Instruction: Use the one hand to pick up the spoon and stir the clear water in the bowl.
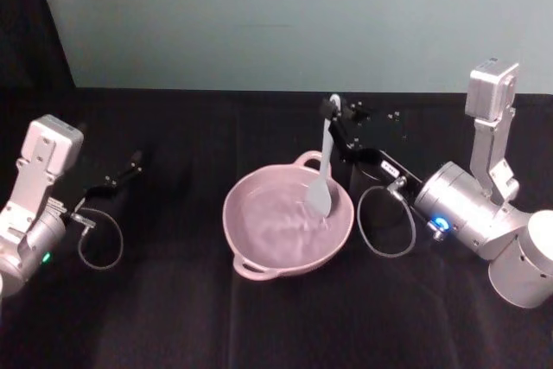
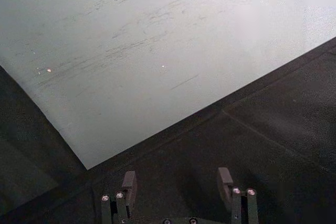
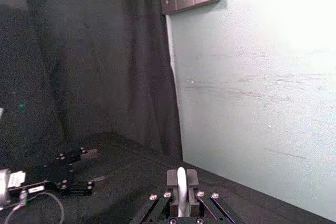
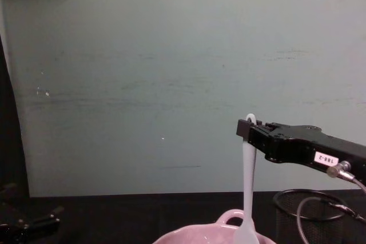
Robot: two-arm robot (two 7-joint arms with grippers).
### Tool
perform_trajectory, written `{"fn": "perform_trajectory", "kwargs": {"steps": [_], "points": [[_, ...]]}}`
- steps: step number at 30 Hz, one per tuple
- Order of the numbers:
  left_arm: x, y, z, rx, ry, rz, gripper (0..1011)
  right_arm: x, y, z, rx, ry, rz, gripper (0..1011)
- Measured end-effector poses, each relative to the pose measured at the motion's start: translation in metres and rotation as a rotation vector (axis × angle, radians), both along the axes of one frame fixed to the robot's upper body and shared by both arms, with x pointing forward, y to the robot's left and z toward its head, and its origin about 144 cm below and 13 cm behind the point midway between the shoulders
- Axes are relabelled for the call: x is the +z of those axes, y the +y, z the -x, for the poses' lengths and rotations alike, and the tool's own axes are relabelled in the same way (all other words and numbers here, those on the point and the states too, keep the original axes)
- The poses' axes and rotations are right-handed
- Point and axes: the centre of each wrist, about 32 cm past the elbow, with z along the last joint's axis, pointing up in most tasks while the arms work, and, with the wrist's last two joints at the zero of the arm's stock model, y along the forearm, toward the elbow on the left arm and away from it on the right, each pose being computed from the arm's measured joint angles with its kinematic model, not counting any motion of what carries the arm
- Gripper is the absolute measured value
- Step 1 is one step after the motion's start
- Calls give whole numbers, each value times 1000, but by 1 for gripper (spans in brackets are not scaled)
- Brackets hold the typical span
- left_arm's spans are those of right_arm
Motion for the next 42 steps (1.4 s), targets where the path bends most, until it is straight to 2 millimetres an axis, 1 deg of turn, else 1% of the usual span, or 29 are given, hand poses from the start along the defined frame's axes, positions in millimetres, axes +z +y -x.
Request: {"fn": "perform_trajectory", "kwargs": {"steps": [5, 8, 12, 13, 14, 18, 21, 24, 30, 34, 38, 42], "points": [[0, 0, 0, 0, 0, 0, 1011, 3, 5, 9, 29, 1, 14, 109], [0, 0, 0, 0, 0, 0, 1011, 3, 11, 14, 65, 10, 21, 109], [0, 0, 0, 0, 0, 0, 1011, 0, 22, 18, 114, 22, 21, 110], [0, 0, 0, 0, 0, 0, 1011, 0, 28, 18, 133, 24, 18, 109], [0, 0, 0, 0, 0, 0, 1011, -1, 33, 18, 148, 24, 15, 110], [0, 0, 0, 0, 0, 0, 1011, 1, 43, 15, 175, 18, 2, 109], [0, 0, 0, 0, 0, 0, 1011, 0, 47, 12, 180, 15, -4, 109], [0, 0, 0, 0, 0, 0, 1011, 0, 52, 3, 179, 14, -13, 110], [0, 0, 0, 0, 0, 0, 1011, -4, 53, -13, 164, 24, -23, 110], [0, 0, 0, 0, 0, 0, 1011, -6, 50, -25, 139, 25, -15, 109], [0, 0, 0, 0, 0, 0, 1011, -6, 40, -33, 102, 21, -7, 110], [0, 0, 0, 0, 0, 0, 1011, -4, 28, -33, 64, 13, -4, 110]]}}
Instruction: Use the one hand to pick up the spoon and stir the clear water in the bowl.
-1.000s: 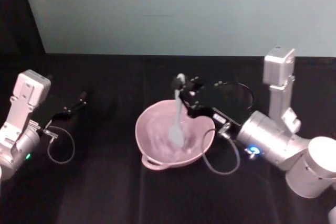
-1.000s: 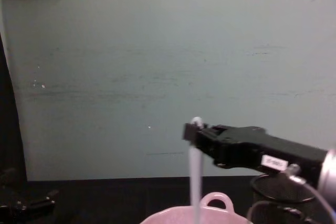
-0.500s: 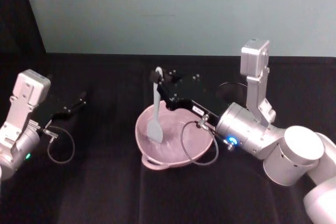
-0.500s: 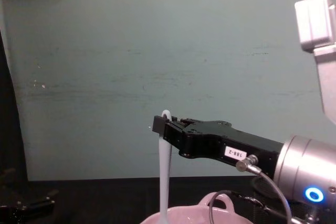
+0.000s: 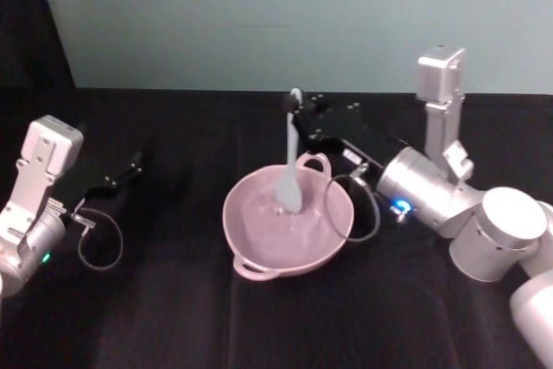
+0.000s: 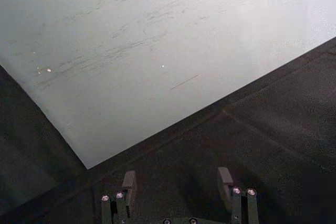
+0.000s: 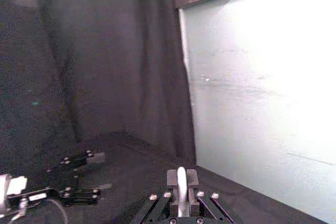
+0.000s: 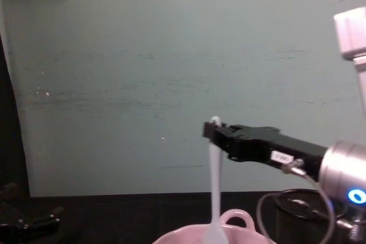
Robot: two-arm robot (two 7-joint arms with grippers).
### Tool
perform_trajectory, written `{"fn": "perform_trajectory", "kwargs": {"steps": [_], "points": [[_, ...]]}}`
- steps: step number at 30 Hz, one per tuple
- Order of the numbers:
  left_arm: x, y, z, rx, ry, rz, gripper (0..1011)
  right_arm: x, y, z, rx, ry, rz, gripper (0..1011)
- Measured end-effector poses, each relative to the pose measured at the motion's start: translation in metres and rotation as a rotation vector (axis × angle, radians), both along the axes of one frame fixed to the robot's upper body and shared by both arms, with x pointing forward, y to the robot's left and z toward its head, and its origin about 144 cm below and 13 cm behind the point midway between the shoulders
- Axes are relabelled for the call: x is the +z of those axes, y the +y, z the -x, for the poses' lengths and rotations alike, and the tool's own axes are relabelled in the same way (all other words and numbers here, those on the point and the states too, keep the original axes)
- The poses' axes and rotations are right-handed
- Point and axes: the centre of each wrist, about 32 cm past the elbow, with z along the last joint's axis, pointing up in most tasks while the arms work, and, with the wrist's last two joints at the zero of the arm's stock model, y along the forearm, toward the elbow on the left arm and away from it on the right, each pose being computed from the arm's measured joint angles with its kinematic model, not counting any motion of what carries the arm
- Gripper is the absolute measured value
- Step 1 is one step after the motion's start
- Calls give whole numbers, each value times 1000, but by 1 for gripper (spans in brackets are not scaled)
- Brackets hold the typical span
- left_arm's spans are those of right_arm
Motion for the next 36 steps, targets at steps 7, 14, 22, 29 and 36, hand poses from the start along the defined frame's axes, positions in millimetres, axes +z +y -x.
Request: {"fn": "perform_trajectory", "kwargs": {"steps": [7, 14, 22, 29, 36], "points": [[0, 0, 0, 0, 0, 0, 1011, 3, -18, 10, -45, -9, 3, 109], [0, 0, 0, 0, 0, 0, 1011, 6, -25, 24, -45, -11, 12, 110], [0, 0, 0, 0, 0, 0, 1011, 7, -15, 41, 11, -8, 44, 110], [0, 0, 0, 0, 0, 0, 1011, 6, 3, 46, 78, -4, 44, 110], [0, 0, 0, 0, 0, 0, 1011, 7, 22, 38, 121, -15, 25, 110]]}}
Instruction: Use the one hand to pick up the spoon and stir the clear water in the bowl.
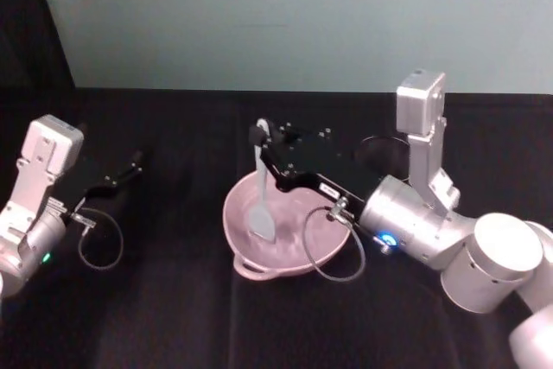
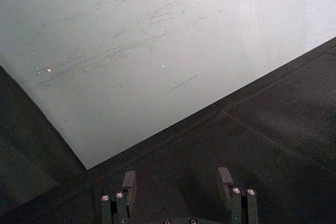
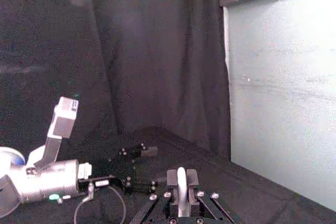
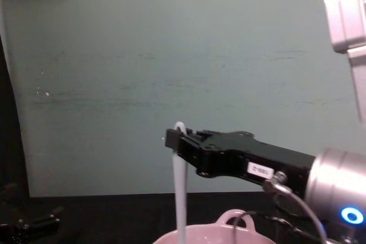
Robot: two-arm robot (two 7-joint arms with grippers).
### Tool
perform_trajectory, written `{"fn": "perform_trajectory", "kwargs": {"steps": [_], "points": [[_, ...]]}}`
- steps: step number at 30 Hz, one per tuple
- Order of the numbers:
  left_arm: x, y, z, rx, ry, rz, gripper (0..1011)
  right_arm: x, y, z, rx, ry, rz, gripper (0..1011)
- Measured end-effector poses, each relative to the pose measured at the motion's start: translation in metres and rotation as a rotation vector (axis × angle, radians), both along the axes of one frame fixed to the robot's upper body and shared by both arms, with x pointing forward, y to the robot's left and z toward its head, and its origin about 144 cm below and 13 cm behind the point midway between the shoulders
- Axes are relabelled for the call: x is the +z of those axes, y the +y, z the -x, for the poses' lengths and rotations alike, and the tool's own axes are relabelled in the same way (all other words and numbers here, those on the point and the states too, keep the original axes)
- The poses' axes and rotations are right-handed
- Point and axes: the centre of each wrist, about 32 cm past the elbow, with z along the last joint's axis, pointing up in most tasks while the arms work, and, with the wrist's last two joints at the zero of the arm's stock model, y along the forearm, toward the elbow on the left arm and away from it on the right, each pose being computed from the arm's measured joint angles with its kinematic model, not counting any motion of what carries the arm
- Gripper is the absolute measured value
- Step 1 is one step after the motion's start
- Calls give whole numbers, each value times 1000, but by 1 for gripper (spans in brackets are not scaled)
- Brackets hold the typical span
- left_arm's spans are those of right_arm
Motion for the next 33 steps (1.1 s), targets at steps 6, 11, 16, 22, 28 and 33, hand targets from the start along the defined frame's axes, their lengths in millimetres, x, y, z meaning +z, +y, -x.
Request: {"fn": "perform_trajectory", "kwargs": {"steps": [6, 11, 16, 22, 28, 33], "points": [[0, 0, 0, 0, 0, 0, 1011, 0, 8, -12, 0, -7, -13, 110], [0, 0, 0, 0, 0, 0, 1011, -3, 6, -24, -28, 2, -15, 109], [0, 0, 0, 0, 0, 0, 1011, -3, 0, -33, -62, 5, -11, 110], [0, 0, 0, 0, 0, 0, 1011, -1, -19, -41, -134, 1, -5, 109], [0, 0, 0, 0, 0, 0, 1011, 2, -36, -34, -176, -8, 1, 109], [0, 0, 0, 0, 0, 0, 1011, 2, -41, -26, -181, -4, 9, 110]]}}
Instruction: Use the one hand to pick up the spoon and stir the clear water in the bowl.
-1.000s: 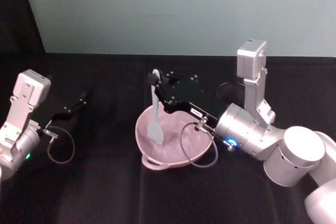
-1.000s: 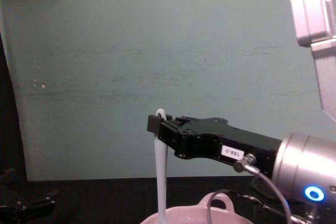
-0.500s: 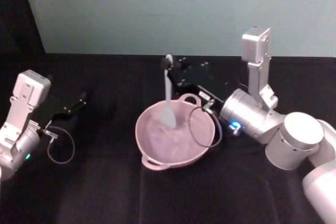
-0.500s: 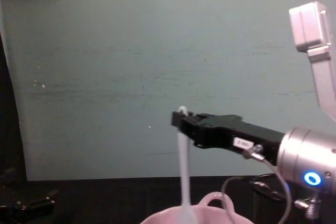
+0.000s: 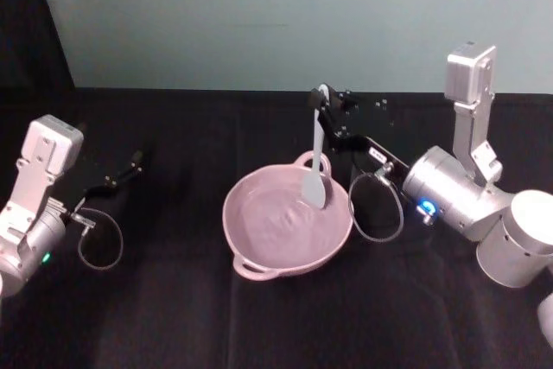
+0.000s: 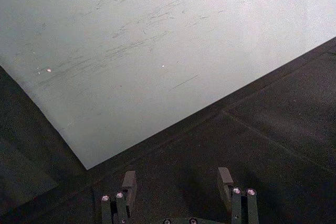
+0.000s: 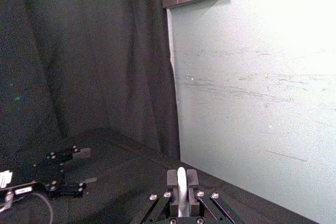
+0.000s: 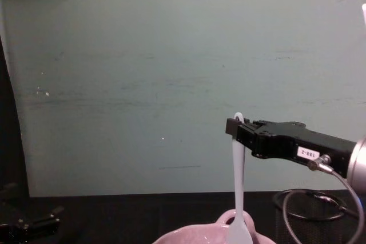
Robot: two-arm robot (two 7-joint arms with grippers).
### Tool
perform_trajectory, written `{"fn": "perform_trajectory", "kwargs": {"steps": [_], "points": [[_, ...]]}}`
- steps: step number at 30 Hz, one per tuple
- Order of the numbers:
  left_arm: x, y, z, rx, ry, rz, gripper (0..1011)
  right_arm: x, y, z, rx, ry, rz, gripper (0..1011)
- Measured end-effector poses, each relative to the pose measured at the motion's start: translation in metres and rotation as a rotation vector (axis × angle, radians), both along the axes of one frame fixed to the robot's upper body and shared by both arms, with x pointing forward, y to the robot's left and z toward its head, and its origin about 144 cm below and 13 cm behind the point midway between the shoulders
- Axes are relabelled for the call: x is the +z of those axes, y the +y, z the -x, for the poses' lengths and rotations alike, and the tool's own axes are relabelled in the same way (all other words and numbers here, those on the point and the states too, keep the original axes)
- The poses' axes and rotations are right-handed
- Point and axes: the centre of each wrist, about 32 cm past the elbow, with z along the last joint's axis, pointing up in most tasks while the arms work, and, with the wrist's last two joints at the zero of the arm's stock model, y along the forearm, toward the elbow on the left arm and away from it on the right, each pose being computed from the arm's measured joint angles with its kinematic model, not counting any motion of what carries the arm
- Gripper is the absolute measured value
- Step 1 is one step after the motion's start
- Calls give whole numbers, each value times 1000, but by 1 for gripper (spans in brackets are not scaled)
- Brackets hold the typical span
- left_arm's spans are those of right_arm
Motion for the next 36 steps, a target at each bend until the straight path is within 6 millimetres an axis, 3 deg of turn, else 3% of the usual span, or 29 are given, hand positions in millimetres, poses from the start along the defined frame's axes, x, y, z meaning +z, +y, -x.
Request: {"fn": "perform_trajectory", "kwargs": {"steps": [7, 12, 24, 36], "points": [[0, 0, 0, 0, 0, 0, 1011, -1, 4, 16, 28, 10, 7, 109], [0, 0, 0, 0, 0, 0, 1011, -1, 17, 25, 79, 10, 3, 109], [0, 0, 0, 0, 0, 0, 1011, 6, 29, 28, 114, -9, -10, 110], [0, 0, 0, 0, 0, 0, 1011, 60, 5, 26, 46, -134, 7, 109]]}}
